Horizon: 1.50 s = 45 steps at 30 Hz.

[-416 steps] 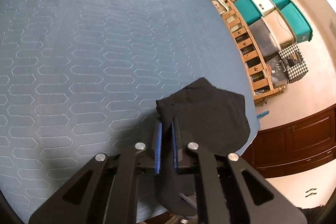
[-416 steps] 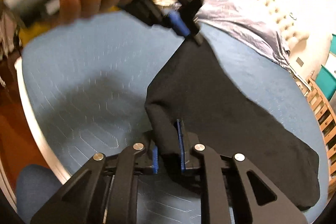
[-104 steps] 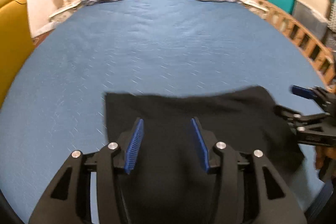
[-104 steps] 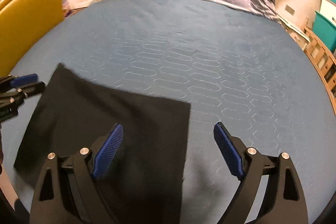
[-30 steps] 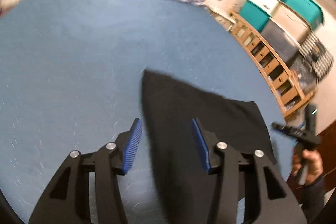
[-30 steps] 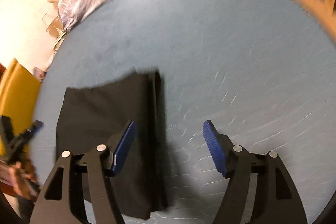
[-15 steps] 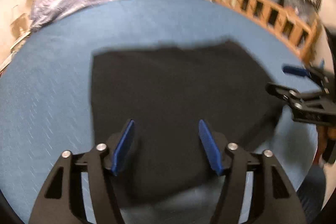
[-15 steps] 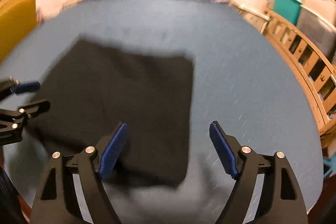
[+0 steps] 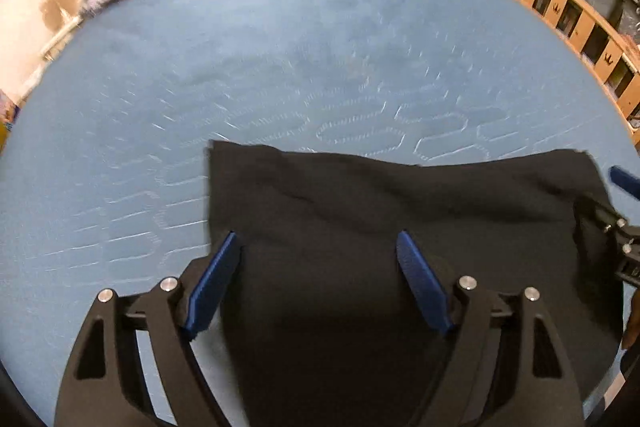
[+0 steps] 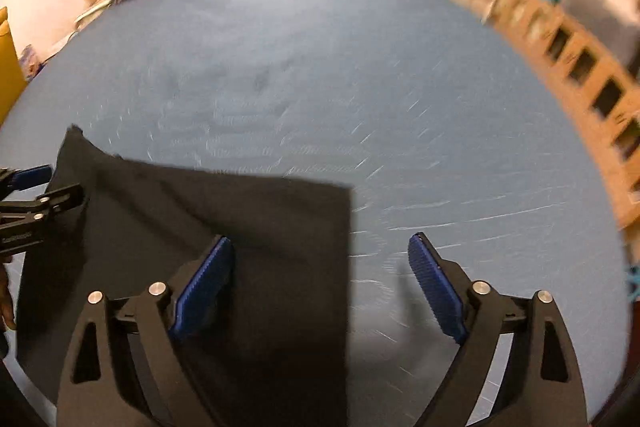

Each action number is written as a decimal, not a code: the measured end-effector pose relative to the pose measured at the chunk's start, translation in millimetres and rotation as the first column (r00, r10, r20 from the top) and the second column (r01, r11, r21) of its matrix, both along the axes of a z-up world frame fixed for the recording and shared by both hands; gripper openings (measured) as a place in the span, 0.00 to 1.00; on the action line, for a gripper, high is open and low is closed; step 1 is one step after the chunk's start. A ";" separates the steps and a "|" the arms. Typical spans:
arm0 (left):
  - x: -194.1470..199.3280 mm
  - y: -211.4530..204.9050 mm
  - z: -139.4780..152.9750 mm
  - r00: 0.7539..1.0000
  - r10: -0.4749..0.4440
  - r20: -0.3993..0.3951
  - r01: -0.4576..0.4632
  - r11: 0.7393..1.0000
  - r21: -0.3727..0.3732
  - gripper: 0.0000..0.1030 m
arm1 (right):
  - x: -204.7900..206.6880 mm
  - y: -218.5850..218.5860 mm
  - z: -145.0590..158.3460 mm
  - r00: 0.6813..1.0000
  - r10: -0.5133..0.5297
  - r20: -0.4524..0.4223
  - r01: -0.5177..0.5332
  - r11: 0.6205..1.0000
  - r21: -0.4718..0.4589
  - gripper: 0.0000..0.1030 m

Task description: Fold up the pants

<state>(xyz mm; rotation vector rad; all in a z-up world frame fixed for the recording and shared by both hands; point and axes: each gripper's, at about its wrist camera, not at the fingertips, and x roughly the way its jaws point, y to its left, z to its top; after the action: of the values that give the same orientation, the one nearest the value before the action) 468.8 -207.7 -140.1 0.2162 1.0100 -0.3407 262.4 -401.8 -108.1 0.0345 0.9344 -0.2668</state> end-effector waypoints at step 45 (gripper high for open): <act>-240.3 57.2 92.8 0.992 0.071 0.101 -0.061 0.993 -0.102 0.98 | -203.5 85.1 106.4 0.984 -0.115 0.135 0.117 0.993 -0.008 0.86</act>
<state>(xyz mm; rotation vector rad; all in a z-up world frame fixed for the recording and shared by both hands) 228.5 -150.5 -47.3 0.1093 0.8923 -0.3148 58.8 -316.6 -1.7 0.0920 0.7975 -0.3754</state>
